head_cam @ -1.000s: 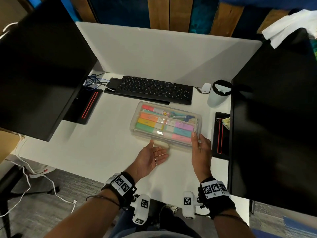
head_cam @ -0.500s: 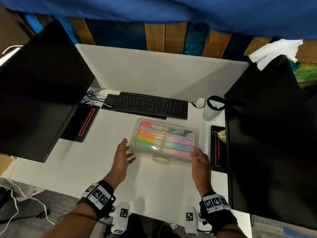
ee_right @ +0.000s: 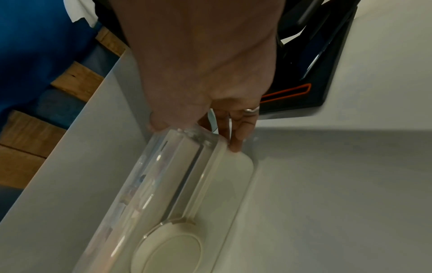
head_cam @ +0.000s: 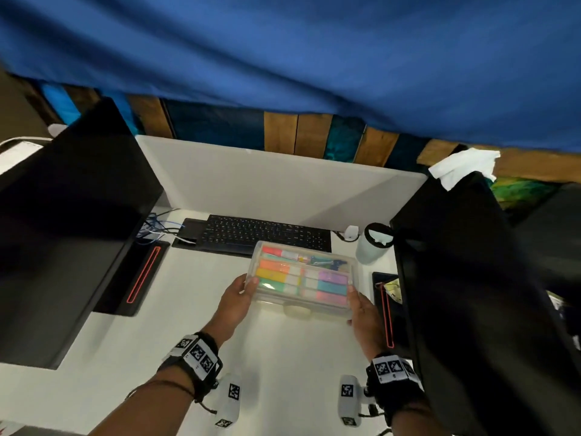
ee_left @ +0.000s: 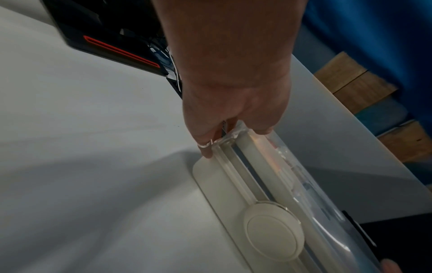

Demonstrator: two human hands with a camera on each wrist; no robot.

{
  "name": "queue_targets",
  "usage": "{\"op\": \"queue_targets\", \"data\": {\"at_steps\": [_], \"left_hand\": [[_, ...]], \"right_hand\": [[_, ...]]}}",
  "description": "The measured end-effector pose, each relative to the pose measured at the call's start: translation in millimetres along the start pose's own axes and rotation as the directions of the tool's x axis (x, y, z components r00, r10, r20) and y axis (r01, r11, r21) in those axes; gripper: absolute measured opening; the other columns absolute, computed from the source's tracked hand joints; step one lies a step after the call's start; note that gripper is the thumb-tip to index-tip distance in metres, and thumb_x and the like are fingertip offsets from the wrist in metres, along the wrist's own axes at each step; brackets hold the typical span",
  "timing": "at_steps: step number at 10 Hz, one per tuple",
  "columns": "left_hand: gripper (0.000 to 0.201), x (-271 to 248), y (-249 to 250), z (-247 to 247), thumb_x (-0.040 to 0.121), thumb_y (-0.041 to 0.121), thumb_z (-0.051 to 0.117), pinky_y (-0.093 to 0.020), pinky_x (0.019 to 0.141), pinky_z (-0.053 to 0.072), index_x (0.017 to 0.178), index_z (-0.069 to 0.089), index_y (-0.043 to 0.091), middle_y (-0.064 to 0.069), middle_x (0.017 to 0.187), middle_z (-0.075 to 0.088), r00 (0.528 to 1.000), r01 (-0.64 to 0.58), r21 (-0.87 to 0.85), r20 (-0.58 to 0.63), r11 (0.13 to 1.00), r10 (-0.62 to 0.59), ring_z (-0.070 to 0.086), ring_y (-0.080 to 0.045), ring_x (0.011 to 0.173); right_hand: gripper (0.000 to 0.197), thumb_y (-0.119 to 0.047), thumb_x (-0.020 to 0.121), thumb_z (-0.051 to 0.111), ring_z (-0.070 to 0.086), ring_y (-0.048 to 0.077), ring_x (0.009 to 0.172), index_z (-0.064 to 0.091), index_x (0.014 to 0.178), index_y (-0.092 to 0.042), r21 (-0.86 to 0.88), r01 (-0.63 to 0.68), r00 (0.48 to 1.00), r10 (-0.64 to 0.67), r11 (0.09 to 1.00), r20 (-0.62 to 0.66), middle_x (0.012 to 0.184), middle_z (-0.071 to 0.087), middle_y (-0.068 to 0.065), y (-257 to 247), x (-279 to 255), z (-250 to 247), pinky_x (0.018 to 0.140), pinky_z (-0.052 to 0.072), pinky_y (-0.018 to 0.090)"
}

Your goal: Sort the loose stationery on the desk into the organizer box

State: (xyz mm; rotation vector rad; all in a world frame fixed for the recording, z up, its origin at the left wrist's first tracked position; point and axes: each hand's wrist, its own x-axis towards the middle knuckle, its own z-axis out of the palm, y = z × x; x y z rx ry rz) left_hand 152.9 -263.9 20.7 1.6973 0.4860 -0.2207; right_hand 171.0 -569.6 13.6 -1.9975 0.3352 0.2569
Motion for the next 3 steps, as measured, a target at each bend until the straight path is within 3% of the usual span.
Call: {"op": "queue_targets", "data": {"at_steps": [1, 2, 3], "left_hand": [[0.048, 12.2, 6.4, -3.4, 0.099, 0.060, 0.052, -0.035, 0.091, 0.052, 0.132, 0.057, 0.024, 0.001, 0.120, 0.069, 0.998, 0.056, 0.043, 0.031, 0.997, -0.057, 0.065, -0.018, 0.110], [0.049, 21.5, 6.9, -6.8, 0.098, 0.059, 0.055, -0.036, 0.094, 0.052, 0.133, 0.051, 0.025, 0.001, 0.121, 0.067, 0.991, 0.121, 0.022, 0.063, 0.992, -0.122, 0.064, -0.017, 0.109], [0.050, 17.4, 3.3, -9.5, 0.098, 0.060, 0.053, -0.039, 0.098, 0.052, 0.134, 0.049, 0.026, 0.000, 0.125, 0.065, 0.986, 0.137, 0.069, 0.084, 0.988, -0.142, 0.062, -0.017, 0.110]], "right_hand": [[0.069, -0.085, 0.091, 0.034, 0.072, 0.022, 0.086, 0.070, 0.118, -0.033, 0.027, -0.103, 0.995, 0.104, 0.994, -0.012, 0.101, 0.075, -0.010, -18.3, 1.9, -1.9, 0.078, 0.058, 0.040], [0.058, -0.079, 0.095, 0.037, 0.074, 0.032, 0.086, 0.069, 0.116, -0.036, 0.063, -0.171, 0.985, 0.173, 0.983, -0.016, 0.103, 0.073, -0.010, -30.0, 2.8, -2.9, 0.072, 0.059, 0.039], [0.062, -0.083, 0.091, 0.038, 0.074, 0.030, 0.085, 0.069, 0.111, -0.032, 0.075, -0.240, 0.970, 0.242, 0.968, -0.019, 0.104, 0.072, -0.004, -28.0, 0.8, -2.1, 0.079, 0.064, 0.046]]}}
